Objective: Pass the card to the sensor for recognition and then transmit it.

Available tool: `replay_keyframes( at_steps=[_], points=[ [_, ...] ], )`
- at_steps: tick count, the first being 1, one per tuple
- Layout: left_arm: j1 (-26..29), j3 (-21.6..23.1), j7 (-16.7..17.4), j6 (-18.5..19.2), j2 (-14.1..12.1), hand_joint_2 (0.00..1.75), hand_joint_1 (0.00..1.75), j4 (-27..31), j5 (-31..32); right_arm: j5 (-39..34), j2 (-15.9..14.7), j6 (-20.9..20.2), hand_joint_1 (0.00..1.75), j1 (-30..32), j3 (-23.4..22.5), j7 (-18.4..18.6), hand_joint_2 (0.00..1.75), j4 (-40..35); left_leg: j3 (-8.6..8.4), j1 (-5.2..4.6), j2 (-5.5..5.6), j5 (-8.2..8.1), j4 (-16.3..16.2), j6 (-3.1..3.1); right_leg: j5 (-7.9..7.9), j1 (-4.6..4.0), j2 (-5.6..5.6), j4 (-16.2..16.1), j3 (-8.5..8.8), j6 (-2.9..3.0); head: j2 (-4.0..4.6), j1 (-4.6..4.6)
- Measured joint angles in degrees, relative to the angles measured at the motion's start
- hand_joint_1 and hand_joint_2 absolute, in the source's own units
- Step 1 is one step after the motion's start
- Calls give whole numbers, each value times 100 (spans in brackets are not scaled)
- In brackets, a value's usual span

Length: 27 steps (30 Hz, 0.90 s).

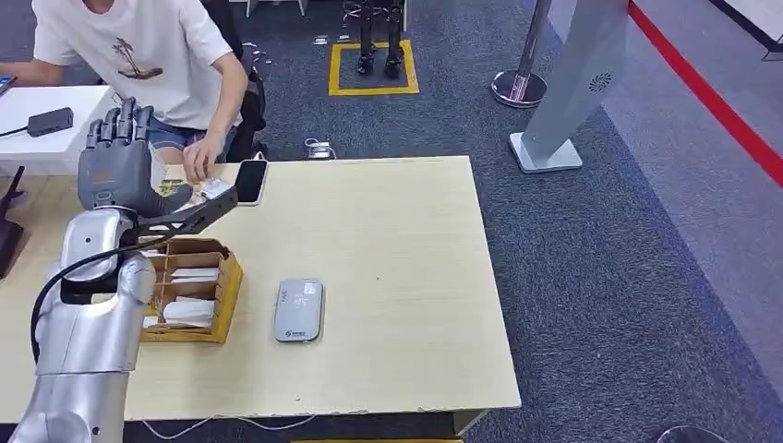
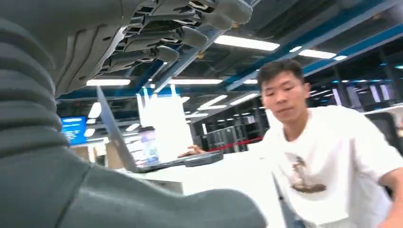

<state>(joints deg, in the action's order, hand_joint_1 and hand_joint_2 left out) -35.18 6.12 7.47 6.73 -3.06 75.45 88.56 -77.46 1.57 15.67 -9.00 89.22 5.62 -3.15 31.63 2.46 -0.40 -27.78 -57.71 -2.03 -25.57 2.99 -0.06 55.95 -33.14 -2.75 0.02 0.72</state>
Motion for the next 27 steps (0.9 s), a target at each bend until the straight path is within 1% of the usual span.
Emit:
replay_keyframes(
  at_steps=[3,6,9,11,13,16,19,23,27],
  points=[
    [128,0,-351,140,187,175,0,120,-31,-118,0,0,0,1,0,-15,0,0,0,0,-1,-1,0,0,0,0,1,0,0,0,2,0],
    [322,0,-597,280,328,175,0,214,-199,-193,0,0,0,2,0,-26,0,0,0,0,-1,-1,0,0,0,0,0,0,0,0,2,-2],
    [541,2,-828,585,391,175,0,291,-945,-345,-2,0,0,3,0,-59,0,0,-2,0,-5,-2,1,-1,0,0,5,0,-1,0,2,0],
    [716,31,-859,662,385,175,0,334,-1362,-398,-4,-2,0,10,0,-68,0,0,-3,0,-8,-2,1,-1,0,0,8,0,-2,0,2,0],
    [833,61,-859,723,367,175,0,365,-1634,-424,-11,-2,0,12,0,-81,0,0,-1,1,-6,-2,1,-1,0,0,5,0,-2,0,2,0],
    [1081,230,-872,962,87,175,0,496,-2613,-481,-15,0,0,17,0,-105,0,2,-3,1,-11,-2,2,-1,0,0,11,0,-2,0,2,0],
    [1341,398,-872,1060,-252,175,0,647,-3277,-483,-15,0,0,29,0,-116,0,2,-3,1,-11,-2,2,-1,-1,-1,11,0,-5,0,2,0],
    [1618,533,-808,1148,-643,175,0,850,-3600,-479,-15,0,0,33,0,-155,0,2,-1,1,-10,-2,2,-1,-1,0,10,0,-6,0,2,0],
    [1868,610,-734,1182,-968,175,0,1049,-3814,-457,-15,0,0,33,2,-173,0,0,0,0,-11,-2,2,-1,-1,0,10,0,-6,0,2,0]
  ],
)
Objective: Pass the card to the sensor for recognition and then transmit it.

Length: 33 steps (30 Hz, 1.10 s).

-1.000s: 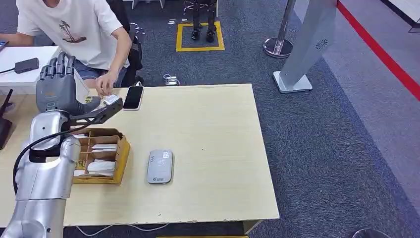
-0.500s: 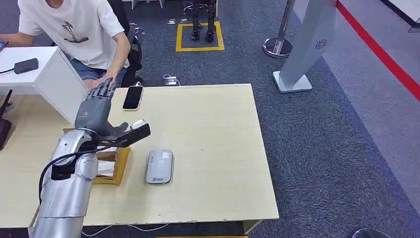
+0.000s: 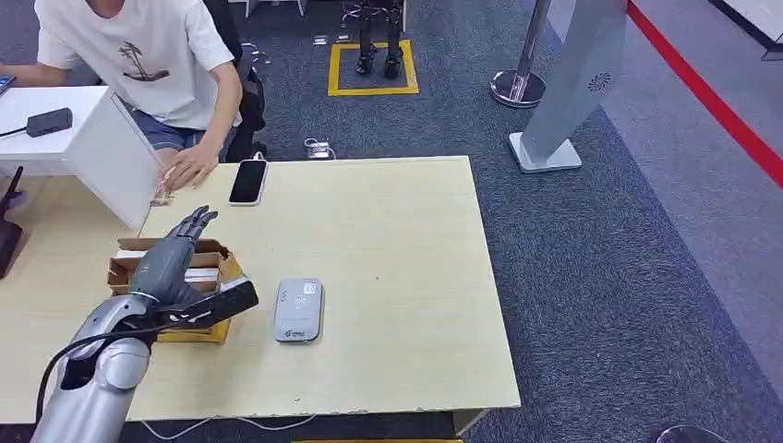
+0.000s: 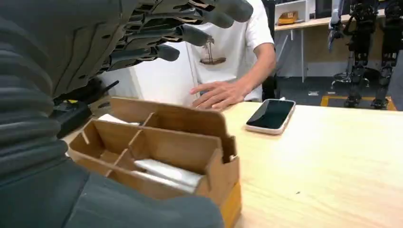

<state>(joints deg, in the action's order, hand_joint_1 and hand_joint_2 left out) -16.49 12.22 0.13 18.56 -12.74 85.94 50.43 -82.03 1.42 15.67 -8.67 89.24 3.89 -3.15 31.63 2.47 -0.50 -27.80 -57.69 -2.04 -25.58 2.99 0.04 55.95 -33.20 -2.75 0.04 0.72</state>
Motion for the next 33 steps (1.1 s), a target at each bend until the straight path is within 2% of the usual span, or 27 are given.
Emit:
replay_keyframes(
  at_steps=[7,20,29,33],
  points=[
    [305,26,140,-4,-422,175,0,313,-171,64,0,0,0,-1,-2,13,0,0,-1,0,0,0,0,0,0,0,0,0,0,0,0,-2],
    [479,26,223,70,-787,175,0,608,-280,155,0,-20,0,-2,-2,-24,0,-2,0,0,1,0,0,0,0,0,-1,0,0,0,0,-2],
    [475,33,206,-39,-805,175,0,693,-352,234,0,-68,0,-4,-2,-31,0,-2,-2,0,1,0,0,0,0,0,-1,0,0,0,0,-2],
    [463,133,51,-16,-798,175,0,717,-557,288,0,-74,0,-6,-2,-31,0,-2,-1,0,1,0,0,0,0,0,-1,0,0,0,0,0]
  ],
)
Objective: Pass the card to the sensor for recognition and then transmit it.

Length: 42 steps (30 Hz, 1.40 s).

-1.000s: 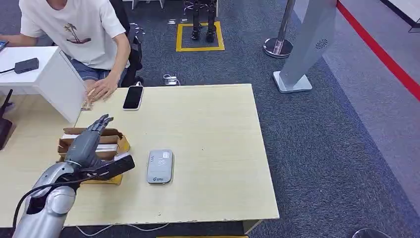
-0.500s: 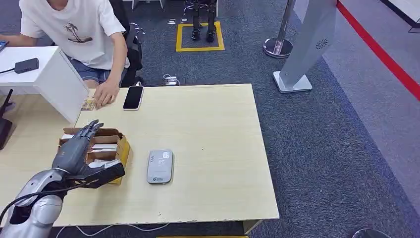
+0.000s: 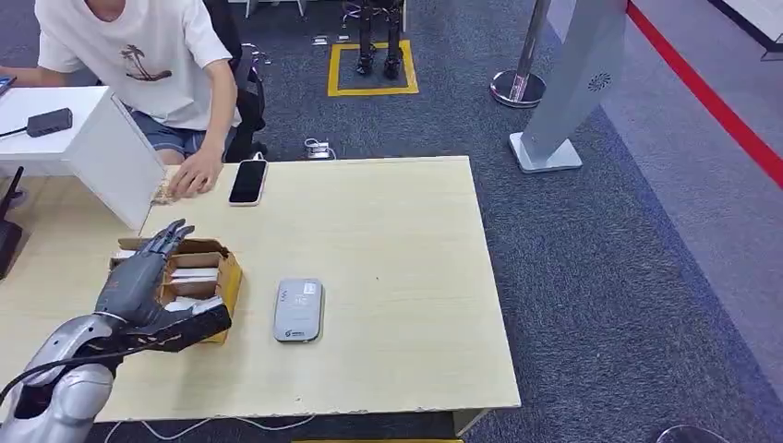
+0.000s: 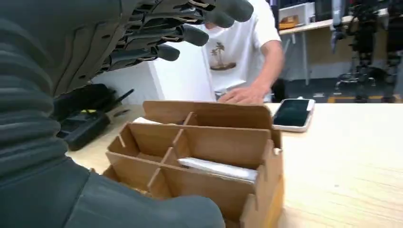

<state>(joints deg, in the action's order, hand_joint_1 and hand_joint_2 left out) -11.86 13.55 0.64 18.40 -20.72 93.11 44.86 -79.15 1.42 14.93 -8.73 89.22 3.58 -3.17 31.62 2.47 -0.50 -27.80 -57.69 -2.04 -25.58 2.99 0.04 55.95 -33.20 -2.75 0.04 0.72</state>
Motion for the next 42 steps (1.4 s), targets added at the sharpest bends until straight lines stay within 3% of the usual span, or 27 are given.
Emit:
replay_keyframes(
  at_steps=[5,16,19,26,33,40,42],
  points=[
    [10,70,-70,118,-254,175,0,170,-606,37,0,7,0,2,0,0,0,0,0,1,0,0,1,0,0,-1,0,0,-1,0,0,0],
    [45,125,-70,131,-481,175,0,276,-681,40,0,4,0,1,0,0,0,0,1,0,0,0,1,0,0,0,-1,0,0,0,0,-2],
    [82,177,-5,215,-619,175,0,322,-1059,90,0,-2,0,0,0,0,0,0,1,1,-1,0,1,0,0,-1,1,0,0,0,0,-2],
    [541,184,157,400,-1483,175,0,772,-2371,212,-9,-18,0,1,0,-24,0,0,4,4,-8,-1,6,-1,-4,-2,6,2,-4,1,0,-2],
    [1555,-389,583,614,-2834,175,0,1616,-3317,306,-39,-22,0,14,0,-7,0,-2,8,5,-3,-2,7,-3,-10,-4,-4,2,-7,1,0,-2],
    [2384,-1086,800,641,-3561,175,0,2182,-3848,378,-42,-37,0,7,0,-20,0,-13,8,6,-1,-2,7,-3,-9,-4,-4,2,-6,1,0,-2],
    [2535,-1277,824,641,-3659,175,0,2293,-3872,394,-42,-37,0,5,2,-22,0,-33,9,6,1,-1,7,-3,-9,-4,-7,2,-5,1,0,-2]
  ],
)
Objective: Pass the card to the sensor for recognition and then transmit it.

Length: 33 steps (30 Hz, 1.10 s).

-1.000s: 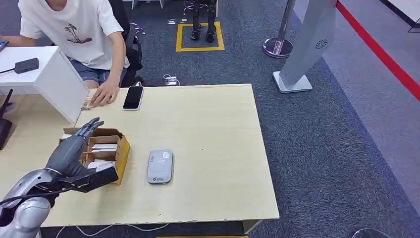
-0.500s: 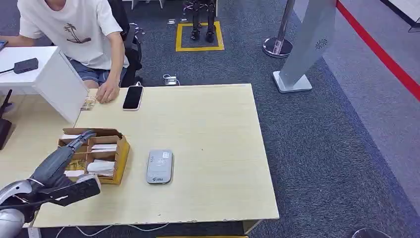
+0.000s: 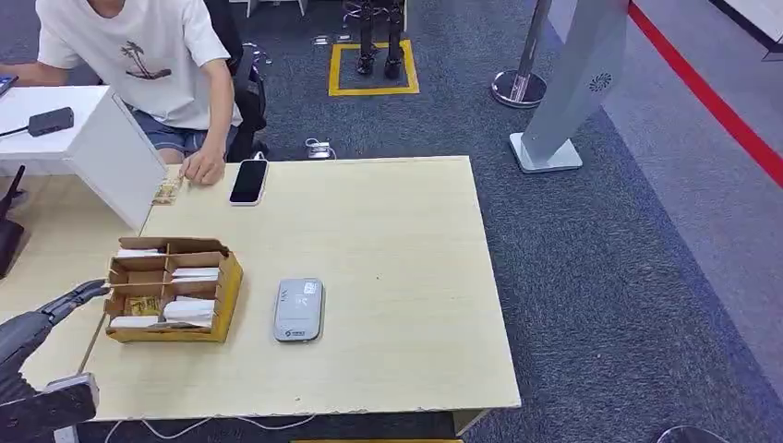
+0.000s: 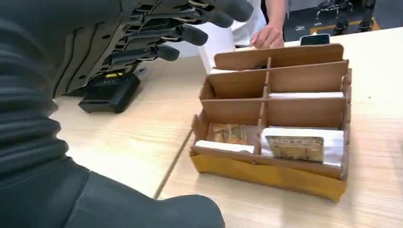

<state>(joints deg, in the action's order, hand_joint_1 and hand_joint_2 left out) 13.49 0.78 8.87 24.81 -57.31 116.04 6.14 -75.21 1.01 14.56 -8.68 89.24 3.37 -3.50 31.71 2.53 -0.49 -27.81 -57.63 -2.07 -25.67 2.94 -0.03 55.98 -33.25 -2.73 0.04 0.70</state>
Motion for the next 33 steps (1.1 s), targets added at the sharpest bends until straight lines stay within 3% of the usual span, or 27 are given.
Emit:
replay_keyframes(
  at_steps=[3,6,8,10,12,18,24,27,33],
  points=[
    [222,-163,44,-57,-63,175,0,92,125,-4,0,4,0,0,0,2,0,-2,-4,-1,0,0,0,0,0,1,1,0,3,0,0,-2],
    [347,-249,44,-385,217,175,0,142,1346,-127,0,37,0,2,0,39,0,-15,-2,-7,2,-1,0,0,0,5,-1,-1,3,0,0,-2],
    [329,-172,-9,-652,598,175,0,131,2527,-230,2,55,0,-3,0,63,0,-15,-1,-7,5,-1,0,0,0,5,-5,-3,4,-1,0,-11],
    [276,-50,-28,-831,969,175,0,78,3287,-300,4,66,0,-5,-2,68,0,-15,-1,-7,6,-2,-1,1,0,6,-5,-4,5,-1,0,-9],
    [180,105,-5,-1003,1520,175,0,-78,4155,-367,11,81,0,-6,0,70,0,-17,-1,-12,6,-5,-1,4,0,10,-5,-5,5,-1,0,-7],
    [-82,422,61,-1381,2790,175,0,-631,5815,-398,35,129,0,-25,0,83,0,-20,-3,-11,8,-6,-3,6,1,9,-7,-6,5,-2,0,-7],
    [-340,477,-105,-1394,3702,175,0,-1088,6148,-313,37,129,0,-29,0,101,0,-20,-5,-10,8,-6,-4,6,1,8,-5,-6,5,-2,0,-2],
    [-395,477,-136,-1392,3946,175,0,-1216,6148,-278,37,127,0,-31,0,103,0,-17,-5,-9,7,-6,-4,6,1,7,-3,-6,4,-2,0,-2],
    [-492,477,-205,-1366,4166,175,0,-1346,6163,-260,37,127,0,-29,0,127,0,-17,-3,-9,7,-6,-4,6,1,7,-4,-6,3,-2,0,-2]
  ],
)
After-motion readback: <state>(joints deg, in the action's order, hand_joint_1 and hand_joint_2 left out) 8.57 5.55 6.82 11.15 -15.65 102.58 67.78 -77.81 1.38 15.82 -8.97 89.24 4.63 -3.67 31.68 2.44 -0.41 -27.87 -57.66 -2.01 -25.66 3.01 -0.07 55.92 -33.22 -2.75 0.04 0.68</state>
